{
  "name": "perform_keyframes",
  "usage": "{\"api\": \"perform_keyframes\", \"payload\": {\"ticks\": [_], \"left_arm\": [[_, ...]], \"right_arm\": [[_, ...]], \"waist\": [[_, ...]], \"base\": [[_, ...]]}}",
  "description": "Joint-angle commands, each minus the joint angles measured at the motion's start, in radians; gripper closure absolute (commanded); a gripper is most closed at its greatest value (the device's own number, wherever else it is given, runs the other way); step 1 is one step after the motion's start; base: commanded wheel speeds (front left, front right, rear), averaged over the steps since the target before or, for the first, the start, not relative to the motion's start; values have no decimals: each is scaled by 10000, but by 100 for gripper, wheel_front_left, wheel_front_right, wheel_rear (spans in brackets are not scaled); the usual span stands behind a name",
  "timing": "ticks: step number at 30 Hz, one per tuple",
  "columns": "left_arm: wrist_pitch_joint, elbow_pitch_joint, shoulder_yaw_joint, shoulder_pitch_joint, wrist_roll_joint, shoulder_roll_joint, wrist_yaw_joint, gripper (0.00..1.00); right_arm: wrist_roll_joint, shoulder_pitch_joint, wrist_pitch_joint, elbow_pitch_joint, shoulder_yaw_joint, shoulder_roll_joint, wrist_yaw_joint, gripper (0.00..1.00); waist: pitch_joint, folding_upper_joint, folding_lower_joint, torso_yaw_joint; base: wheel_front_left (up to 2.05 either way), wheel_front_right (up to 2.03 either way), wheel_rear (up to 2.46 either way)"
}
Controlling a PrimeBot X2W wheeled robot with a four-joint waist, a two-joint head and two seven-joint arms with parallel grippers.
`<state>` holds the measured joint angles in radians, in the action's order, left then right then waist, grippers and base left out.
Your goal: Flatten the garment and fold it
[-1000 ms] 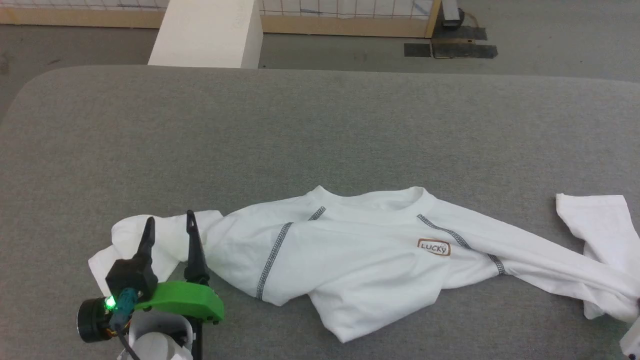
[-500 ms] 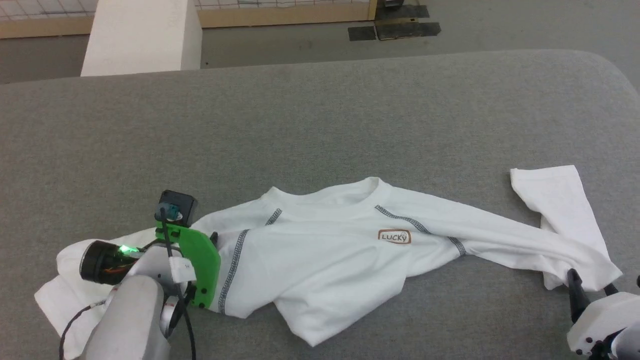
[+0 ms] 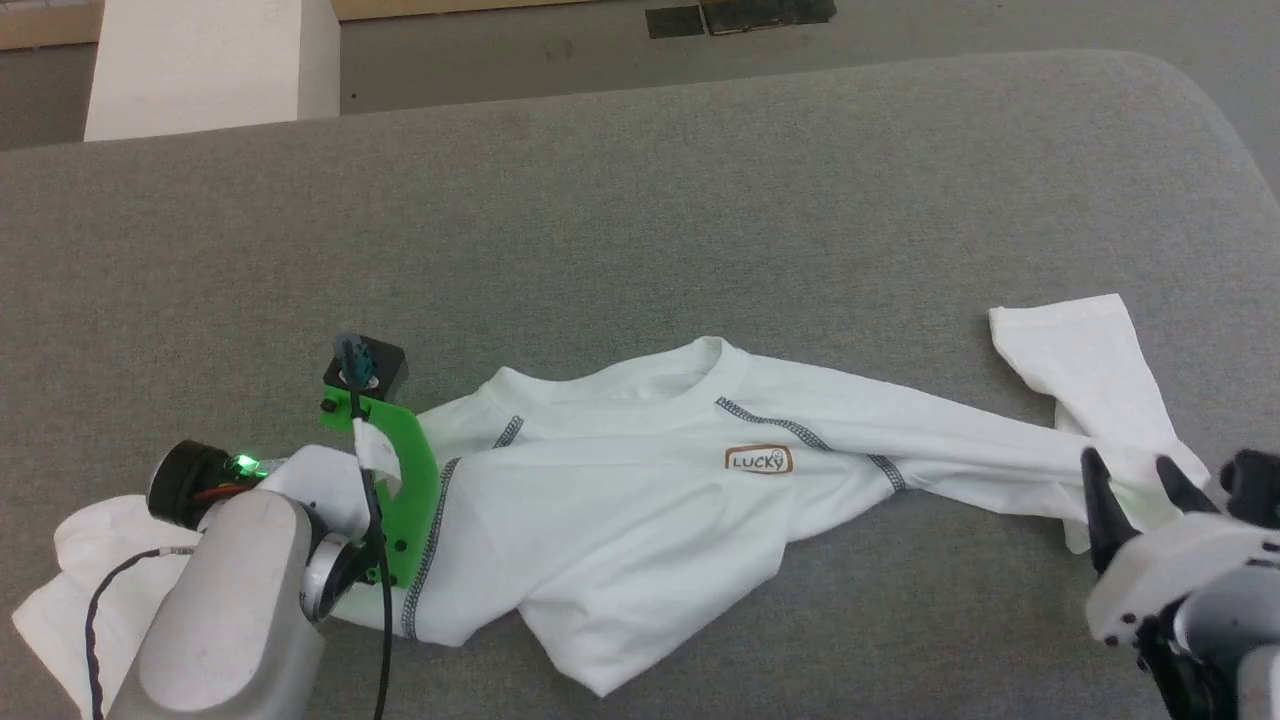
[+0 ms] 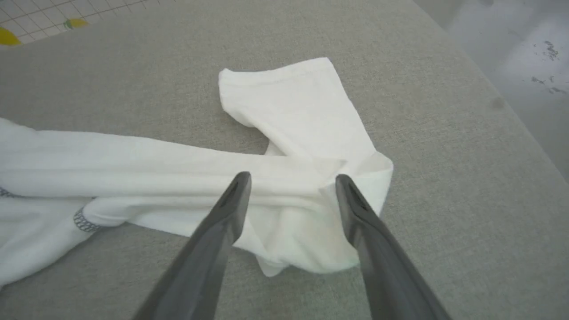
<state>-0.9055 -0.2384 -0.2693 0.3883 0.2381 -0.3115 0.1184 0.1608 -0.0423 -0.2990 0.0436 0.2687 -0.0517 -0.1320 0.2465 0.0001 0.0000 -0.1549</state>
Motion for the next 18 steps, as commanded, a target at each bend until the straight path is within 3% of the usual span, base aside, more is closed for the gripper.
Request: {"api": "perform_keyframes", "payload": {"ticks": [1,7,18], "left_arm": [[-202,-167,-254,-654,159,-77,91,100],[418,569,-501,-684,364,-245,107,100],[1143,586,-958,-198,582,-196,116,100]], "right_arm": [[-233,-394,-15,-327,-453,-48,13,0],[-435,-1314,-251,-477,-2349,-1050,13,0],[341,-3639,-2445,2132,-5316,-2619,13,0]], "waist": [[32,-1,0,75],[184,-1,0,514],[697,-1,0,1311]], "base": [[0,0,0],[0,0,0],[0,0,0]]}}
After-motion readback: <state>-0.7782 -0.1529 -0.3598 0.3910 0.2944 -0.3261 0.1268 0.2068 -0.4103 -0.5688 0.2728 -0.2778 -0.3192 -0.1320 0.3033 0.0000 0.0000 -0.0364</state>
